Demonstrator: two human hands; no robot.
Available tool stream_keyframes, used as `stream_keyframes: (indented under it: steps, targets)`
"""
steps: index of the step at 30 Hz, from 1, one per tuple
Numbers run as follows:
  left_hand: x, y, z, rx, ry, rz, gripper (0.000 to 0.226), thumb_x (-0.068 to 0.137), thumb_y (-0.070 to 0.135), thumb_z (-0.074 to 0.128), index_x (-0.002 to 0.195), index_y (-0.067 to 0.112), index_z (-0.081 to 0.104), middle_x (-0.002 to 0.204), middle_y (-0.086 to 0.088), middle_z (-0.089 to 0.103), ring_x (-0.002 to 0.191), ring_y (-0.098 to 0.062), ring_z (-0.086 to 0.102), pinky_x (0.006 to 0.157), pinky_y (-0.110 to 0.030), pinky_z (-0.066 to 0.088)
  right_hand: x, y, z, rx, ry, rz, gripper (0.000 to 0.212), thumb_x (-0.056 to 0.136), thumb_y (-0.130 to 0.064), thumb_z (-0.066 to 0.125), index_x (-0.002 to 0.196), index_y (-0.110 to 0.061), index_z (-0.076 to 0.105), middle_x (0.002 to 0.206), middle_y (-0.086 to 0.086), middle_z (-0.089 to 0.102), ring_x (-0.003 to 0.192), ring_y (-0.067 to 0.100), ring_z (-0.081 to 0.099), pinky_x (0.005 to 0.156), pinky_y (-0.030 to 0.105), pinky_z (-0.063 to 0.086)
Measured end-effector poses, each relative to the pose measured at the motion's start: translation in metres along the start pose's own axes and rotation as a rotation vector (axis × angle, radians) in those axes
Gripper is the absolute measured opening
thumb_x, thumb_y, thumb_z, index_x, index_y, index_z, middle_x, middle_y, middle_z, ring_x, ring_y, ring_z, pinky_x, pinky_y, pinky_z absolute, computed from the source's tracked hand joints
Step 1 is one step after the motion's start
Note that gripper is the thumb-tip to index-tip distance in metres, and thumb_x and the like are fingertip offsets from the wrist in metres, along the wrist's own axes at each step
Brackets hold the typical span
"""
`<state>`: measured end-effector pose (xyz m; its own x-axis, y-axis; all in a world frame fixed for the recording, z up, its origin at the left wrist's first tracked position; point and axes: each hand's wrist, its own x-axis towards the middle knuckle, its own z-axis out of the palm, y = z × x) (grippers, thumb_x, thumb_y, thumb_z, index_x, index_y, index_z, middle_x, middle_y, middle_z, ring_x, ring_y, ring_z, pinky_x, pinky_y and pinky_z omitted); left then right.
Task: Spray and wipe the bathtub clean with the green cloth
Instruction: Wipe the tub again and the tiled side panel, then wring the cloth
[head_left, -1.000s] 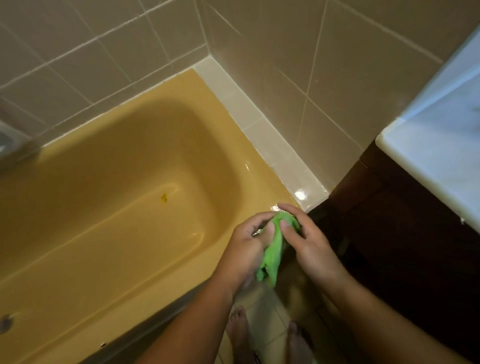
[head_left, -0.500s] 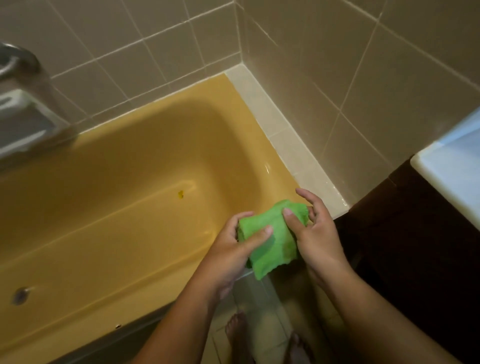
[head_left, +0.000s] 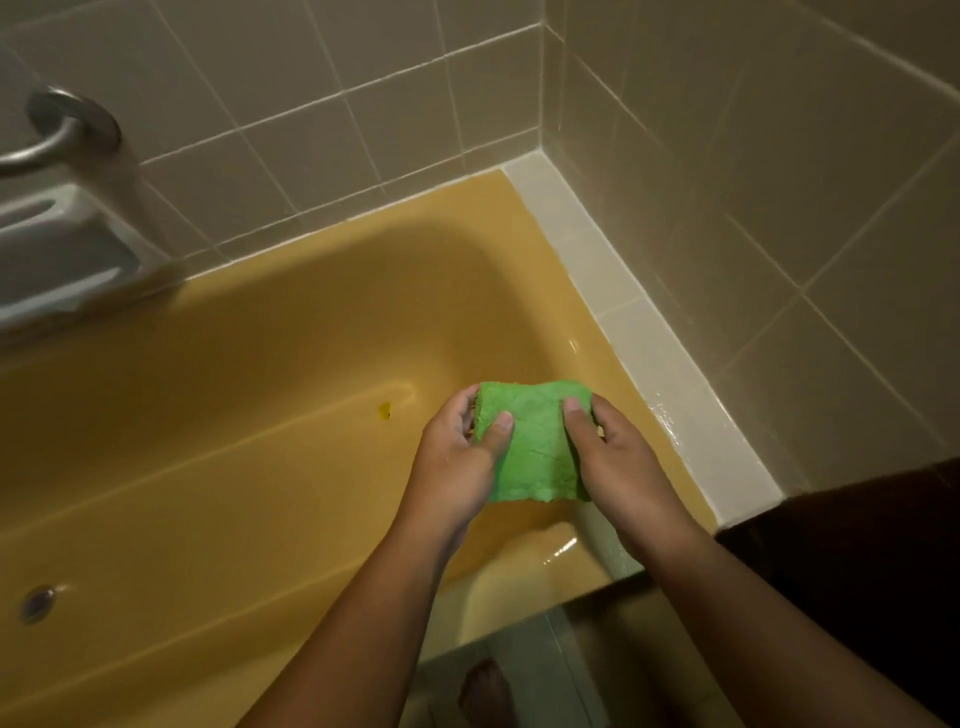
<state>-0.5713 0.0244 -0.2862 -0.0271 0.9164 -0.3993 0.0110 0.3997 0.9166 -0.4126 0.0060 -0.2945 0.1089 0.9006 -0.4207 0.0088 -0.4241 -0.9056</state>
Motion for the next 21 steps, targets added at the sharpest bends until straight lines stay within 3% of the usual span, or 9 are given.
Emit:
stream_keyframes:
  steps: [6, 10, 13, 17, 21]
  targets:
    - [0.063, 0.007, -0.033, 0.015, -0.022, -0.025, 0.059, 0.094, 0.039, 0.068, 0.149, 0.026, 0.049, 0.141, 0.006, 0.064, 0.128, -0.018, 0.063, 0.105, -0.052, 0.054, 0.059, -0.019, 0.044, -0.015, 0.058, -0.038, 0.017, 0.107, -0.044, 0.051, 0.111, -0.037, 0.066, 0.103, -0.009, 0.075, 0.094, 0.012, 0.074, 0.087, 0.053, 0.062]
    - [0.114, 0.016, -0.048, 0.022, -0.057, 0.012, 0.047, 0.101, 0.030, 0.065, 0.146, 0.031, 0.052, 0.136, 0.005, 0.066, 0.120, -0.017, 0.068, 0.100, -0.052, 0.058, 0.099, -0.030, 0.068, 0.044, 0.146, -0.052, 0.025, 0.104, -0.041, 0.058, 0.129, -0.036, 0.057, 0.112, -0.006, 0.073, 0.094, 0.011, 0.075, 0.087, 0.051, 0.062]
    - [0.153, 0.025, -0.053, 0.002, -0.058, -0.007, 0.050, 0.095, 0.034, 0.069, 0.142, 0.042, 0.052, 0.140, -0.001, 0.064, 0.123, -0.021, 0.066, 0.097, -0.052, 0.059, 0.131, -0.039, 0.078, 0.058, 0.156, -0.082, 0.038, 0.105, -0.034, 0.059, 0.139, -0.044, 0.046, 0.118, -0.003, 0.067, 0.092, 0.012, 0.075, 0.081, 0.049, 0.064]
    - [0.207, 0.033, -0.057, -0.127, -0.009, -0.016, 0.036, 0.101, 0.015, 0.068, 0.130, 0.028, 0.052, 0.124, -0.007, 0.072, 0.100, -0.020, 0.076, 0.075, -0.042, 0.064, 0.183, -0.054, 0.081, -0.169, 0.120, -0.216, 0.052, 0.104, -0.023, 0.059, 0.149, -0.043, 0.043, 0.131, -0.017, 0.057, 0.111, 0.001, 0.062, 0.101, 0.034, 0.054]
    - [0.266, 0.053, -0.051, -0.216, 0.076, -0.008, 0.028, 0.104, 0.012, 0.062, 0.129, 0.017, 0.050, 0.115, -0.004, 0.075, 0.085, -0.012, 0.077, 0.062, -0.030, 0.060, 0.247, -0.069, 0.090, -0.421, 0.060, -0.311, 0.057, 0.103, -0.022, 0.062, 0.156, -0.032, 0.042, 0.150, 0.000, 0.042, 0.127, 0.006, 0.044, 0.106, 0.021, 0.035]
